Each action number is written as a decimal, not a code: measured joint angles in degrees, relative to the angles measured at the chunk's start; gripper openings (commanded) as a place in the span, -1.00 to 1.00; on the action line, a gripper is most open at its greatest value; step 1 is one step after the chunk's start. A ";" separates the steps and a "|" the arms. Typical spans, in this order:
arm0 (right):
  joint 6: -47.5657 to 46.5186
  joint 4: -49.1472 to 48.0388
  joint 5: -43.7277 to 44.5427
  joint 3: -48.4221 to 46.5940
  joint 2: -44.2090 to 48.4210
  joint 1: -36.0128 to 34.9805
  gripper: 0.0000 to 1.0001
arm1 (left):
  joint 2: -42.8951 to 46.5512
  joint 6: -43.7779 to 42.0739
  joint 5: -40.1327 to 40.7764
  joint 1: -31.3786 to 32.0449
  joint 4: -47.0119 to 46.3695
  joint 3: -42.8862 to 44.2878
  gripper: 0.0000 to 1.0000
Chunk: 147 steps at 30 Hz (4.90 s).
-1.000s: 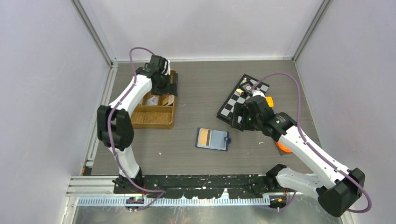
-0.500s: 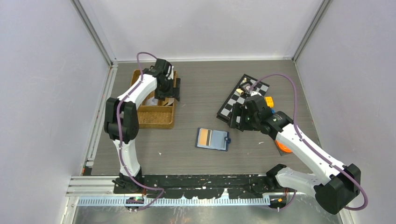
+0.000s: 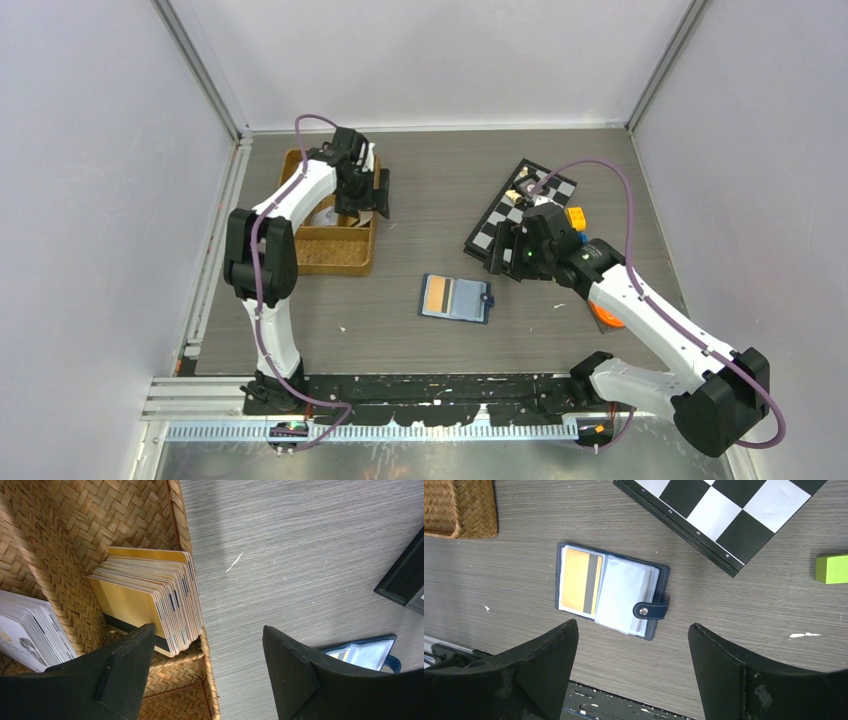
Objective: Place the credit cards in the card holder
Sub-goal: Pick up the credit card from the storage box.
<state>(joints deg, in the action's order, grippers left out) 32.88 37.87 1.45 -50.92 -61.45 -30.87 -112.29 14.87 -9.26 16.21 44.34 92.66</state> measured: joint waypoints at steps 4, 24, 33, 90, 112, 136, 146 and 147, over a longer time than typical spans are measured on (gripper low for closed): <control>0.35 -0.11 -0.13 0.17 0.04 0.00 0.68 | 0.02 -0.11 -0.48 -0.11 -0.39 -0.39 0.59; 1.51 -0.20 -0.33 1.27 0.42 0.00 0.64 | 0.28 -0.94 3.69 -0.22 -2.34 -2.49 0.61; 1.53 -0.48 -0.33 1.31 0.42 0.00 0.64 | -1.27 -1.75 2.25 -0.44 -2.51 -2.45 0.61; 3.30 -1.46 -2.69 2.08 0.31 0.00 0.59 | 2.08 -0.79 -0.31 -0.57 -5.20 -4.85 -0.43; 3.45 -1.79 -2.89 2.08 -0.48 0.02 0.59 | 5.88 -1.77 6.23 -0.55 -2.10 -4.85 -0.99; 3.43 -2.21 -2.86 2.08 -1.86 0.04 0.59 | 5.90 -0.22 2.21 0.72 -4.55 -5.84 -0.93; 3.43 -2.32 -2.86 2.08 -1.95 0.13 0.58 | 4.72 1.01 -0.57 1.05 -5.38 -5.84 -0.81; 3.43 -2.32 -2.86 2.08 -1.95 0.15 0.58 | 4.72 1.07 -0.74 1.07 -5.38 -5.86 -0.81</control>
<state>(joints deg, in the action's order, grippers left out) 36.32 35.55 -1.41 -48.84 -63.40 -30.72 -107.57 15.94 -10.00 17.28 38.96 86.80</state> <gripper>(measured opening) 0.792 0.094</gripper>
